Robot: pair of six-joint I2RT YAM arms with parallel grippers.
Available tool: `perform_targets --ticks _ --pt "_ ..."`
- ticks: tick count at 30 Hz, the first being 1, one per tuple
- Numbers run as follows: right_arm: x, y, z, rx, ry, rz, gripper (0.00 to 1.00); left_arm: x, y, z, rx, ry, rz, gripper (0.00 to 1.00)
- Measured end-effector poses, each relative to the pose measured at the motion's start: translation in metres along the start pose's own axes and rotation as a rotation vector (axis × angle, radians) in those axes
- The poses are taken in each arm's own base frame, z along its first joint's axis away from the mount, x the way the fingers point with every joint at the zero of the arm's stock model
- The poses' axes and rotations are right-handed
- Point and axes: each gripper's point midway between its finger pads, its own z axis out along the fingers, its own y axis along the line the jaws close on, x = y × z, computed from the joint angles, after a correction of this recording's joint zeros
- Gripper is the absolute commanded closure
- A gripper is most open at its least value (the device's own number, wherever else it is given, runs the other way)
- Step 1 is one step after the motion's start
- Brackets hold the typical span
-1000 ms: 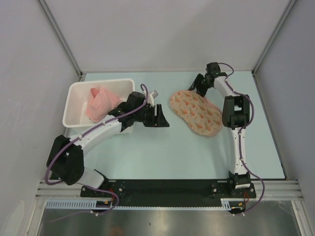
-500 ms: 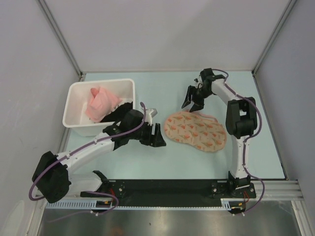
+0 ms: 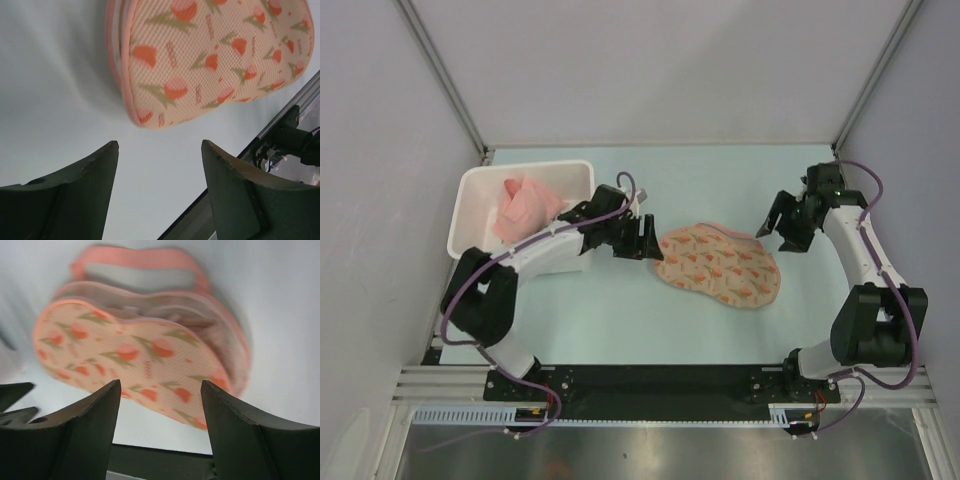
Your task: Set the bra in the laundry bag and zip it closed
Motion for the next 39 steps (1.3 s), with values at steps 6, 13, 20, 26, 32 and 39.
perform_targets --ticks 6,13,20,26,32,39 --pt "0.039 -0.047 0.002 0.118 0.051 0.057 0.39 -0.021 -0.002 0.027 0.011 0.05 0.012 0.29" --pt "0.058 -0.074 0.011 0.212 0.081 0.076 0.44 -0.013 0.012 0.047 -0.017 0.13 -0.014 0.42" --pt "0.065 -0.088 0.024 0.235 0.101 0.105 0.77 -0.023 0.012 0.06 -0.01 0.15 -0.012 0.82" --pt "0.055 -0.098 0.048 0.258 0.109 0.126 0.97 -0.043 0.01 0.077 0.001 0.136 0.006 0.95" --pt "0.036 -0.105 0.073 0.278 0.122 0.132 0.97 -0.046 0.015 0.084 -0.022 0.147 0.009 0.78" --pt "0.023 -0.102 0.073 0.273 0.101 0.105 0.88 -0.037 0.031 0.078 -0.09 0.15 0.02 0.41"
